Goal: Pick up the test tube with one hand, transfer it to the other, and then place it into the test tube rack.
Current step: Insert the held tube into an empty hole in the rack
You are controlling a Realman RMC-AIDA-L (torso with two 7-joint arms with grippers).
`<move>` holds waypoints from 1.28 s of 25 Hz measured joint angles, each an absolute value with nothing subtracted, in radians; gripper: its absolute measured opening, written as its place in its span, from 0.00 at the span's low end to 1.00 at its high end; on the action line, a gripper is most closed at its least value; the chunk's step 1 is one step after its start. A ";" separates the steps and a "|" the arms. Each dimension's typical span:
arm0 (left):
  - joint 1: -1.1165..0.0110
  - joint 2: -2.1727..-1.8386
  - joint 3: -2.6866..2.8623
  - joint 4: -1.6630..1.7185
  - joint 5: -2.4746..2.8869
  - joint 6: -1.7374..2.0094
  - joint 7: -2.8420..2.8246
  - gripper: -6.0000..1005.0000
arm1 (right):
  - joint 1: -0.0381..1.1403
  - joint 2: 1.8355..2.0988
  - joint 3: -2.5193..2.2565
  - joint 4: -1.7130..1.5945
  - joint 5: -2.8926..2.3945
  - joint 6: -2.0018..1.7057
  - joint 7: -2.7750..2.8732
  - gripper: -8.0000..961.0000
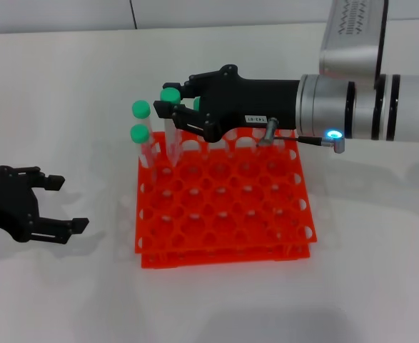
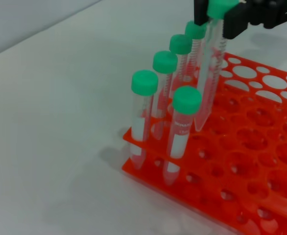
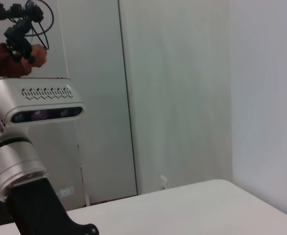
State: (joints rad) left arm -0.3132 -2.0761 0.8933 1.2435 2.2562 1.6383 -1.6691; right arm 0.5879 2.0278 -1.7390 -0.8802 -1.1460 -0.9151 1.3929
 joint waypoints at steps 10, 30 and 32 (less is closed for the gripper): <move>-0.315 -2.077 0.897 1.241 2.256 1.638 -1.667 0.89 | 0.588 2.028 -1.743 -0.876 -1.146 -0.900 1.393 0.28; -0.316 -2.077 0.899 1.236 2.256 1.638 -1.657 0.89 | 0.595 2.027 -1.743 -0.843 -1.147 -0.885 1.383 0.28; -0.317 -2.077 0.899 1.236 2.256 1.638 -1.657 0.89 | 0.595 2.027 -1.744 -0.843 -1.146 -0.884 1.382 0.28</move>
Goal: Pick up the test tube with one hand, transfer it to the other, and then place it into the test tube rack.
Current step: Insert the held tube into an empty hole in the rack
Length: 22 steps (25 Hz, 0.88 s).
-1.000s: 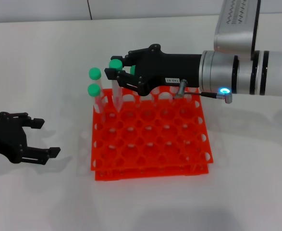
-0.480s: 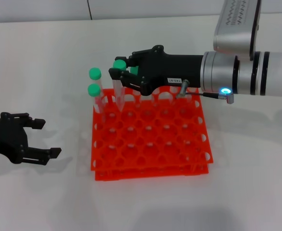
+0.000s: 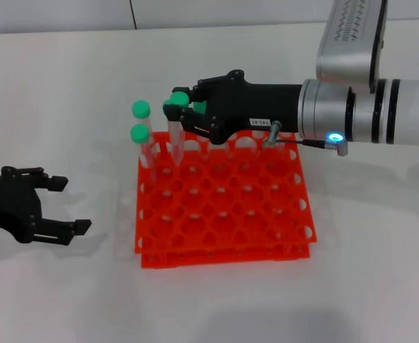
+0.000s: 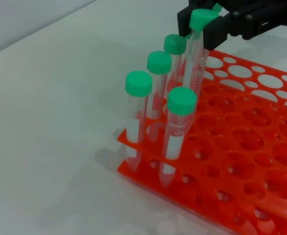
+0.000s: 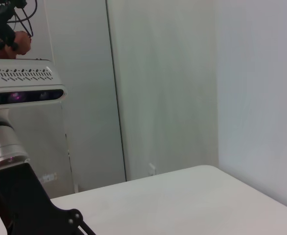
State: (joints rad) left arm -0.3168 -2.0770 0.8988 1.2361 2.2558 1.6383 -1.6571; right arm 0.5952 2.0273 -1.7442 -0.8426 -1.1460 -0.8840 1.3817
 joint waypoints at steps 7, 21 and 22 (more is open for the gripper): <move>-0.318 -2.077 0.899 1.236 2.255 1.638 -1.657 0.89 | 0.597 2.028 -1.756 -0.839 -1.146 -0.874 1.381 0.28; -0.319 -2.077 0.900 1.226 2.256 1.638 -1.655 0.89 | 0.611 2.028 -1.799 -0.823 -1.136 -0.846 1.381 0.28; -0.321 -2.077 0.900 1.225 2.256 1.638 -1.655 0.89 | 0.614 2.028 -1.804 -0.821 -1.135 -0.842 1.381 0.28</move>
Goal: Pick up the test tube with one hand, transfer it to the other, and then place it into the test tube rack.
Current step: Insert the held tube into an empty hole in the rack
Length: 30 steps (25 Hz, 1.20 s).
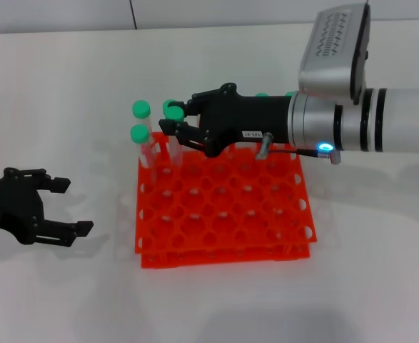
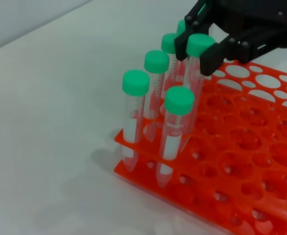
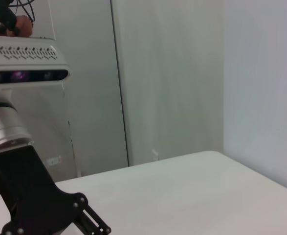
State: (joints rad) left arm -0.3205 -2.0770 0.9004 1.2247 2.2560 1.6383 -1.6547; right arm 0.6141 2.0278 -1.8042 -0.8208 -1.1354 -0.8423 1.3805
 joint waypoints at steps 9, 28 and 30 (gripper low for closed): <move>-0.323 -2.077 0.900 1.223 2.256 1.638 -1.654 0.89 | 0.623 2.028 -1.812 -0.814 -1.134 -0.837 1.379 0.28; -0.333 -2.075 0.901 1.208 2.257 1.638 -1.639 0.89 | 0.614 2.028 -1.835 -0.808 -1.098 -0.836 1.329 0.28; -0.335 -2.075 0.901 1.206 2.259 1.638 -1.639 0.89 | 0.614 2.028 -1.835 -0.806 -1.097 -0.836 1.329 0.28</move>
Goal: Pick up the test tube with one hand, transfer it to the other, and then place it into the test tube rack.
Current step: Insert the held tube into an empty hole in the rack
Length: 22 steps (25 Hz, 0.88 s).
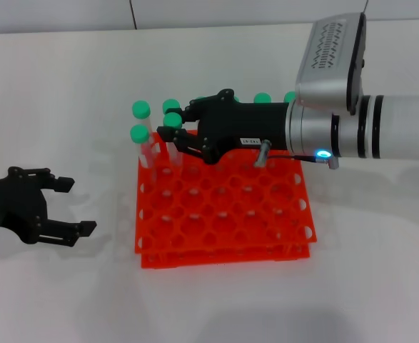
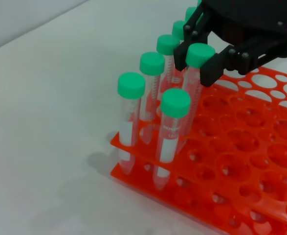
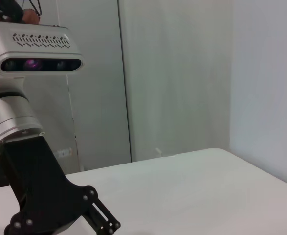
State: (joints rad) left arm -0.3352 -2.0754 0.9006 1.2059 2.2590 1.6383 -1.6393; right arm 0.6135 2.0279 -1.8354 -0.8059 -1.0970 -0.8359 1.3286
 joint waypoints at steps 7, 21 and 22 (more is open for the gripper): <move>-0.339 -2.075 0.900 1.201 2.262 1.638 -1.639 0.89 | 0.614 2.028 -1.836 -0.801 -1.097 -0.836 1.327 0.28; -0.341 -2.075 0.900 1.198 2.264 1.638 -1.639 0.89 | 0.614 2.028 -1.837 -0.788 -1.095 -0.836 1.318 0.28; -0.341 -2.075 0.900 1.198 2.264 1.638 -1.637 0.89 | 0.614 2.028 -1.837 -0.788 -1.095 -0.836 1.318 0.28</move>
State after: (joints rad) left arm -0.3410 -2.0754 0.9003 1.1978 2.2638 1.6383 -1.6369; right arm 0.6135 2.0279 -1.8373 -0.7881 -1.0953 -0.8361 1.3177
